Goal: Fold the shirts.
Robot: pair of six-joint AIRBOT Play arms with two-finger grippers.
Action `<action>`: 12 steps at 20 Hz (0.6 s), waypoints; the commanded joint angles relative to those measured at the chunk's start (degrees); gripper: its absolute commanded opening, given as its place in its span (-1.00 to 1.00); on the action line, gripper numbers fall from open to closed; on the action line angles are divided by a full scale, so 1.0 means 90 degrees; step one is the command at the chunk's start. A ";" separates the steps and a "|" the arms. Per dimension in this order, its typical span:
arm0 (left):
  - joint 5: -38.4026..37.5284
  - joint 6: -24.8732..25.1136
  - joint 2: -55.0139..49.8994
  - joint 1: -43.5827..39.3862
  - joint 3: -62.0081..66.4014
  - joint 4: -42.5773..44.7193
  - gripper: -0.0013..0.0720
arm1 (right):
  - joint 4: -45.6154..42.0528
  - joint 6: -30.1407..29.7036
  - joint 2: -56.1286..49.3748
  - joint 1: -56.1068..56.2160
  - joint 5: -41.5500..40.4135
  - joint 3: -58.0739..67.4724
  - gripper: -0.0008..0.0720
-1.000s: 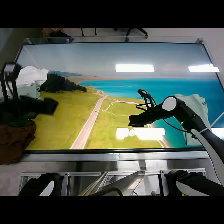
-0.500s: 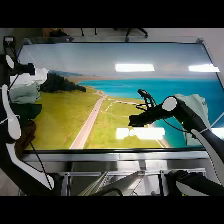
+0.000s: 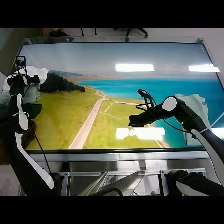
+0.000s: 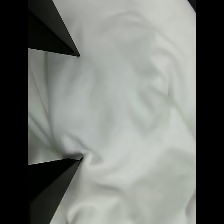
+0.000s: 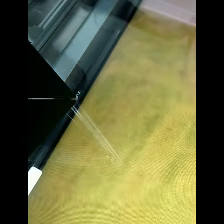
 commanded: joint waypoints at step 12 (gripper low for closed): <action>0.0678 -0.0325 0.0253 0.0192 0.0078 -0.0024 -0.92 | 0.0002 0.0002 -0.0002 0.0005 0.0002 -0.0002 -0.93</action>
